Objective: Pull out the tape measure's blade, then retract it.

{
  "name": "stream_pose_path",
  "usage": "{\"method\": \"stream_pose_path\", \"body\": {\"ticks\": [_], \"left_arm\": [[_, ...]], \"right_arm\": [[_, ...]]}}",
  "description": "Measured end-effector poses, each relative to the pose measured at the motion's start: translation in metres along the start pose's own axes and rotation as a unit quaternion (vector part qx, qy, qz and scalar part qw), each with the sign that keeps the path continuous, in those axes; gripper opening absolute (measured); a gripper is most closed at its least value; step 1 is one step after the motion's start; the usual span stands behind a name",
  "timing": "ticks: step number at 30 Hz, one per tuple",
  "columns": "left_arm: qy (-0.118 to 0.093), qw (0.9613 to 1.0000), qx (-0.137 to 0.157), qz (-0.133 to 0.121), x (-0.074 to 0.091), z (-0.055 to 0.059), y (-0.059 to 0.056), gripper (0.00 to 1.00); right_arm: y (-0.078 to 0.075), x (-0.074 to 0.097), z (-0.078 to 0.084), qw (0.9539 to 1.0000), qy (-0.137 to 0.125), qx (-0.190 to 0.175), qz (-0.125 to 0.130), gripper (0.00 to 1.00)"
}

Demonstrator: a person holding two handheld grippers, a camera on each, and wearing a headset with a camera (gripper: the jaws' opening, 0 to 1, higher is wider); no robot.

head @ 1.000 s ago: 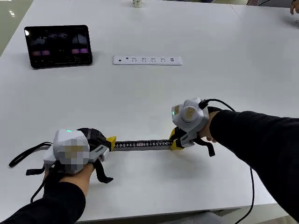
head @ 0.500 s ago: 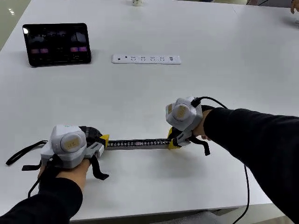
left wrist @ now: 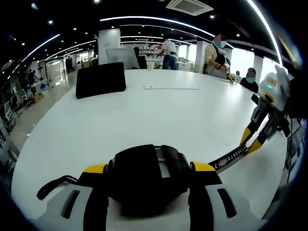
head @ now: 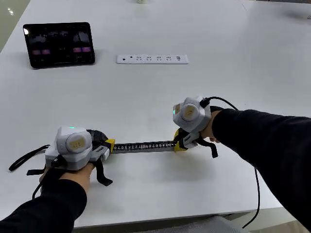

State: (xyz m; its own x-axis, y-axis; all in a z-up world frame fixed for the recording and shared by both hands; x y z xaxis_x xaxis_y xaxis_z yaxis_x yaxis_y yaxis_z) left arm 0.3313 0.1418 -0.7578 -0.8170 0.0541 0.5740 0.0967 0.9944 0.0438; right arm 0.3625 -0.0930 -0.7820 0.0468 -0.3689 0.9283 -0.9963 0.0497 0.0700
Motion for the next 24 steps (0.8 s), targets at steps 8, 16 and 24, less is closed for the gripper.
{"method": "stream_pose_path", "body": {"ticks": [8,16,24], "left_arm": [[0.004,1.0,0.002,0.003,-0.0004,0.001,-0.0004,0.62],[0.006,1.0,0.002,0.003,-0.0012,0.0013,-0.0002,0.62],[0.011,0.9999,0.003,0.004,-0.0017,0.0018,0.0004,0.63]], "right_arm": [[-0.0014,-0.0015,-0.0002,0.9999,0.01,-0.002,-0.003,0.1],[0.0008,-0.0024,-0.0025,0.9998,0.018,0.002,-0.002,0.1],[0.0007,-0.0039,-0.004,0.9996,0.028,0.008,-0.001,0.11]]}}
Point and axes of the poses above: the centre of the closed fingertips' face, and the gripper's own axes: x roughly backward along the fingers, y roughly to its left, z roughly out of its underside, the point moved 3 cm from there along x, roughly backward along the fingers, and after that the axes turned 5 degrees about -x, right-handed, at the moved point
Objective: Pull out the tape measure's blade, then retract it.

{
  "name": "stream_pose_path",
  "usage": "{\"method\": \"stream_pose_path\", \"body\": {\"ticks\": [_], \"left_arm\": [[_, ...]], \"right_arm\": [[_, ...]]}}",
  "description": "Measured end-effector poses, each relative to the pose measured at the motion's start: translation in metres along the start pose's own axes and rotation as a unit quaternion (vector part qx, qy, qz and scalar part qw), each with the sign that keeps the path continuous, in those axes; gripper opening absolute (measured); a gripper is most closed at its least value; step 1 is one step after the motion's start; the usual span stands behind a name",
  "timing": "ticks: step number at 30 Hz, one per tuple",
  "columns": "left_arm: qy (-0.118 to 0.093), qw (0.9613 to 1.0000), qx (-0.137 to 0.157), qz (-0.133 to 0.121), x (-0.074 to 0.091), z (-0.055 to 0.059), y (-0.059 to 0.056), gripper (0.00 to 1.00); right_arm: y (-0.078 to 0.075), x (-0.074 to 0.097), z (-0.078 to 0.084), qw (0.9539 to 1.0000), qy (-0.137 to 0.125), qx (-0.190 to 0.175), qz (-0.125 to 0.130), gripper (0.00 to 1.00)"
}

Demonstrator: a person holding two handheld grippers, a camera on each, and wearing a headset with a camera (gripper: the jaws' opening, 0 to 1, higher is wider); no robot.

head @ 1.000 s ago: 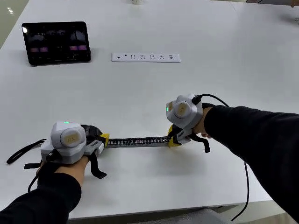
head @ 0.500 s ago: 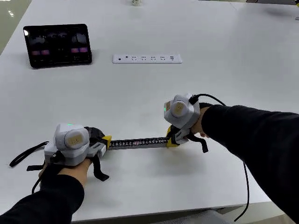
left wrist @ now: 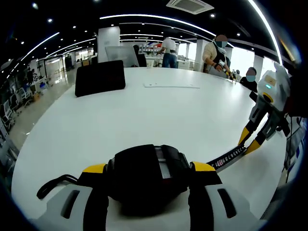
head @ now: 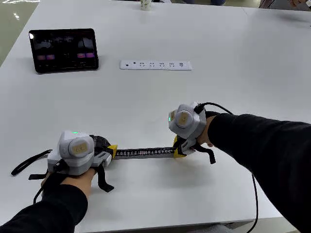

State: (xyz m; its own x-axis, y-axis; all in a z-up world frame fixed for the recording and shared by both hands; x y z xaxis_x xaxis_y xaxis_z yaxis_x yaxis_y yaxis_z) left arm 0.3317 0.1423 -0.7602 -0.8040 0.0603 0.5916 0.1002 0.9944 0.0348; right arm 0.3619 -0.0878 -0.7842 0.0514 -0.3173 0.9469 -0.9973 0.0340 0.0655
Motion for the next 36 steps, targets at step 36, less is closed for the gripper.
{"method": "stream_pose_path", "body": {"ticks": [36], "left_arm": [[0.009,1.0,0.0,0.004,-0.0015,0.0004,0.0007,0.63]], "right_arm": [[0.0012,-0.0037,-0.01,1.0,0.0,-0.001,0.002,0.11]]}}
Point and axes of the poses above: the centre of the closed fingertips' face, and the gripper's own axes: x roughly backward along the fingers, y roughly to its left, z roughly out of its underside, the point moved 3 cm from there along x, roughly backward along the fingers, and after that the axes turned 5 degrees about -x, right-handed, at the moved point
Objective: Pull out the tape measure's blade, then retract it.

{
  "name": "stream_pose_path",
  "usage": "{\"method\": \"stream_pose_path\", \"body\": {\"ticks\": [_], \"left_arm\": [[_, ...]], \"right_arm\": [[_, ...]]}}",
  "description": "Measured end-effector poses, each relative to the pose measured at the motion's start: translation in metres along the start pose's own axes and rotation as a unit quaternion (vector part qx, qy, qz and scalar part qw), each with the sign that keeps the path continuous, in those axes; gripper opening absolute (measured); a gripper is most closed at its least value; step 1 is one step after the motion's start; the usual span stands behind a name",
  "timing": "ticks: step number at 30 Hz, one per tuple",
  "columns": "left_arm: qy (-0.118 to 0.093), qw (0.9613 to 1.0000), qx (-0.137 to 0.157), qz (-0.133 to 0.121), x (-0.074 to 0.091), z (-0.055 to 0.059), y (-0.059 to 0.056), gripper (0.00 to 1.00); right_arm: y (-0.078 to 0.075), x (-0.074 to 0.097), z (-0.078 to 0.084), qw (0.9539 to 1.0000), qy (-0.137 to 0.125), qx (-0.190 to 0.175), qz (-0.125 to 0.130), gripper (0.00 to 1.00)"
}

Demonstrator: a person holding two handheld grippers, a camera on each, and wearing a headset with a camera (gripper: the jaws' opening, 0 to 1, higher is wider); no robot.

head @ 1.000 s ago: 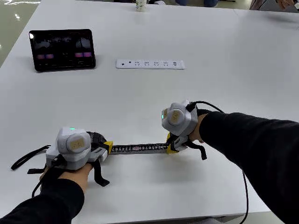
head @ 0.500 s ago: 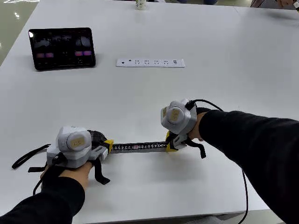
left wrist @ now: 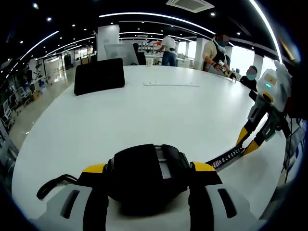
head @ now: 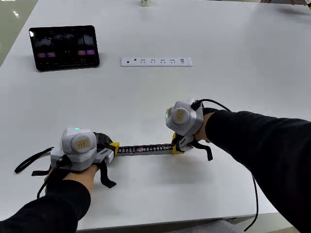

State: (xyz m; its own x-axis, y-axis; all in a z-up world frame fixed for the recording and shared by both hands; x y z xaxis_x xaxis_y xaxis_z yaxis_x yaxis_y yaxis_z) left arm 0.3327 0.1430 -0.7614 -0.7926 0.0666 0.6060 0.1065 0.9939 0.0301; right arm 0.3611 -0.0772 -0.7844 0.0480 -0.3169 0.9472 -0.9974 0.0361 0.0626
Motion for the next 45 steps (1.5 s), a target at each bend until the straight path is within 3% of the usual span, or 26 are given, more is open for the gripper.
{"method": "stream_pose_path", "body": {"ticks": [45], "left_arm": [[0.007,1.0,0.001,0.004,-0.001,0.001,0.0,0.63]], "right_arm": [[0.003,-0.006,-0.015,1.0,-0.004,-0.007,0.001,0.11]]}}
Point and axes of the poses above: the centre of the closed fingertips' face, and the gripper's own axes: x roughly backward along the fingers, y roughly to its left, z roughly out of its underside, the point moved 3 cm from there along x, roughly backward along the fingers, and after that the axes turned 5 degrees about -x, right-handed, at the moved point
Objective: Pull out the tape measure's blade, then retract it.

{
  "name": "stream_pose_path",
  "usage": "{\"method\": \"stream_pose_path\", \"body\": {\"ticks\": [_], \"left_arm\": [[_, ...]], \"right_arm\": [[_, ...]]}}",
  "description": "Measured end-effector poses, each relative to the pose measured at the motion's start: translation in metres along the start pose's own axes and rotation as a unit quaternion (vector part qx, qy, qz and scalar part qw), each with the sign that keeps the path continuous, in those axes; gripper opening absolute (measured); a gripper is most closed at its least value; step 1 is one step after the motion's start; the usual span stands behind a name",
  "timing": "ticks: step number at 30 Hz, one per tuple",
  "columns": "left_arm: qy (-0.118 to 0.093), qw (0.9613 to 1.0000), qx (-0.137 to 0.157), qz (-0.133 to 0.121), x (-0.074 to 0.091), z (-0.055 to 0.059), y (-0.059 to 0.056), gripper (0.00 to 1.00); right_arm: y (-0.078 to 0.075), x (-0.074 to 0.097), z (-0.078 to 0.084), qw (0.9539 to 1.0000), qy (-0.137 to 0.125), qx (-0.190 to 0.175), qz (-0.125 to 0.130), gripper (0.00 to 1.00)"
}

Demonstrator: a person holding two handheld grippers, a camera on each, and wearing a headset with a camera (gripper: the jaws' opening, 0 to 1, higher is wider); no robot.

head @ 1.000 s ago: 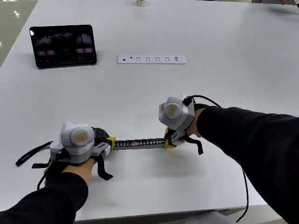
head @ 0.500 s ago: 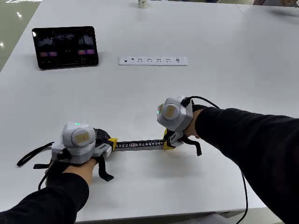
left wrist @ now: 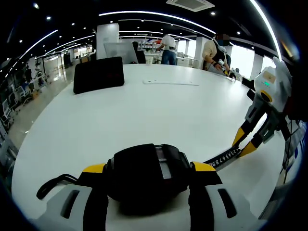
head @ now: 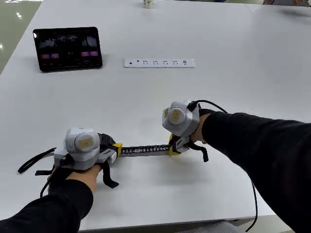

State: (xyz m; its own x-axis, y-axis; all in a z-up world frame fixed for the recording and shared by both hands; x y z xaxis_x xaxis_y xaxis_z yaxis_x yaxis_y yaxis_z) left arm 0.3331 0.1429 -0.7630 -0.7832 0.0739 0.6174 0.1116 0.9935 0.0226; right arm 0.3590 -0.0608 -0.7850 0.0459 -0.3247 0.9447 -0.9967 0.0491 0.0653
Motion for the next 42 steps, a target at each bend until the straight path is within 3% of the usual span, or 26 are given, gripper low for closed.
{"method": "stream_pose_path", "body": {"ticks": [42], "left_arm": [[0.008,0.9999,0.003,0.007,0.001,0.0,0.001,0.63]], "right_arm": [[0.002,-0.004,-0.015,1.0,-0.003,0.001,-0.003,0.11]]}}
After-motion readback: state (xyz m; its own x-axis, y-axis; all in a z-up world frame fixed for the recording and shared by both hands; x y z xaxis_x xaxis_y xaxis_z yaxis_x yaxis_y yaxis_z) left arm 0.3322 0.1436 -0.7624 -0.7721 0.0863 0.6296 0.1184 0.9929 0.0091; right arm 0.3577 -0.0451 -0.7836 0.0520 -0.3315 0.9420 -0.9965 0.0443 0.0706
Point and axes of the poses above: the centre of the closed fingertips' face, and the gripper's own axes: x roughly backward along the fingers, y roughly to its left, z roughly out of its underside, the point moved 3 cm from there along x, roughly backward along the fingers, and after that the axes turned 5 degrees about -x, right-handed, at the moved point
